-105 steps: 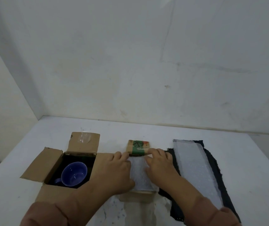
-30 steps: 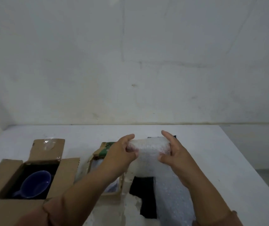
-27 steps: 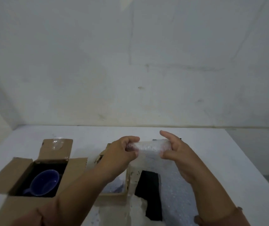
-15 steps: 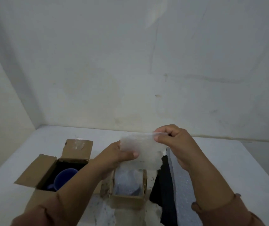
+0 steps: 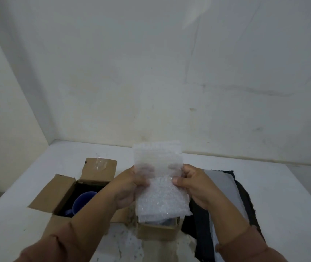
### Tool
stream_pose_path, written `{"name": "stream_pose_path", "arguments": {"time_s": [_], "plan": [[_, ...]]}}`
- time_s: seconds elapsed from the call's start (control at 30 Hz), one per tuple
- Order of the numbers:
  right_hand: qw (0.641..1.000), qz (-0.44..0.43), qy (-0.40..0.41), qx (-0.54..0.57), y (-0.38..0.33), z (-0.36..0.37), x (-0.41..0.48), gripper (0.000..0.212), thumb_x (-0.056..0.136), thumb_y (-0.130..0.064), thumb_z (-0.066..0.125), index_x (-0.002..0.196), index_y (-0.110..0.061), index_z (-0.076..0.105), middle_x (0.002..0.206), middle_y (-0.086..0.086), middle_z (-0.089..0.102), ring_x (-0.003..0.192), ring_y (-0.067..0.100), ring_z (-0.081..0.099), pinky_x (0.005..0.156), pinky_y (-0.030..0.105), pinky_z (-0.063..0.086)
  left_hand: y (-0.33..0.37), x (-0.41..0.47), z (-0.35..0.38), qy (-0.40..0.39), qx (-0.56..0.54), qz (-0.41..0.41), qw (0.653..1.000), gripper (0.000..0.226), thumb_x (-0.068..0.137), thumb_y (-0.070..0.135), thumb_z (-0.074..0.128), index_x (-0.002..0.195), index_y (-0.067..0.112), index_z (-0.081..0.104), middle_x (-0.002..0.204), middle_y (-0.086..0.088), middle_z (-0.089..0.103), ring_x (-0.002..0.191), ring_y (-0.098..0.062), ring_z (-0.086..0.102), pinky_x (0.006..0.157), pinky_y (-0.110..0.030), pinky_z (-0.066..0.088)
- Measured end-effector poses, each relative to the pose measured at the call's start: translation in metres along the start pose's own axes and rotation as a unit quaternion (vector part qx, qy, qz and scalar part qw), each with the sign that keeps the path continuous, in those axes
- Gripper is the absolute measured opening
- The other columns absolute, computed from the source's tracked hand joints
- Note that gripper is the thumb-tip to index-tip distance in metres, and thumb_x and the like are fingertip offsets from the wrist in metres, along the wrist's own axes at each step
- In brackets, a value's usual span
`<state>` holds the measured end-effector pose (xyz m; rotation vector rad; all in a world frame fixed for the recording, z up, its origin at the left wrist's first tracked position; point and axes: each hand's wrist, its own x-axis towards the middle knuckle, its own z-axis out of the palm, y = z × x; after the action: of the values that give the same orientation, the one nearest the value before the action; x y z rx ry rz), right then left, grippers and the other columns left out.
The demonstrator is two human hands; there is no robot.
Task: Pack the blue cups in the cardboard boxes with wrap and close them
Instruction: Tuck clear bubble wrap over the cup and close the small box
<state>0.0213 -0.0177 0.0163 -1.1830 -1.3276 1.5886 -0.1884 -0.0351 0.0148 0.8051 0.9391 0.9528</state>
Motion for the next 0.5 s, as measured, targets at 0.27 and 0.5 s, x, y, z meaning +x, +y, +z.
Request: {"name": "stream_pose_path", "arguments": {"time_s": [0.27, 0.5], "plan": [[0.995, 0.051, 0.05, -0.064, 0.006, -0.009, 0.009, 0.036, 0.084, 0.004, 0.056, 0.065, -0.018, 0.077, 0.09, 0.006, 0.071, 0.083, 0.022, 0.066, 0.064, 0.025, 0.053, -0.004, 0.01, -0.024, -0.009, -0.057, -0.083, 0.995, 0.03, 0.096, 0.028, 0.045, 0.114, 0.008, 0.057, 0.101, -0.016, 0.069, 0.086, -0.029, 0.069, 0.071, -0.042, 0.058], [0.973, 0.111, 0.07, -0.19, 0.025, -0.006, 0.015, 0.01, 0.075, -0.008, 0.069, 0.071, -0.017, 0.072, 0.093, 0.005, 0.07, 0.088, 0.02, 0.063, 0.071, 0.025, 0.05, -0.025, 0.017, -0.015, 0.094, 0.373, -0.073, 0.92, 0.076, 0.074, 0.001, 0.068, 0.134, 0.028, 0.03, 0.099, -0.002, 0.059, 0.089, -0.02, 0.06, 0.072, -0.029, 0.054]]}}
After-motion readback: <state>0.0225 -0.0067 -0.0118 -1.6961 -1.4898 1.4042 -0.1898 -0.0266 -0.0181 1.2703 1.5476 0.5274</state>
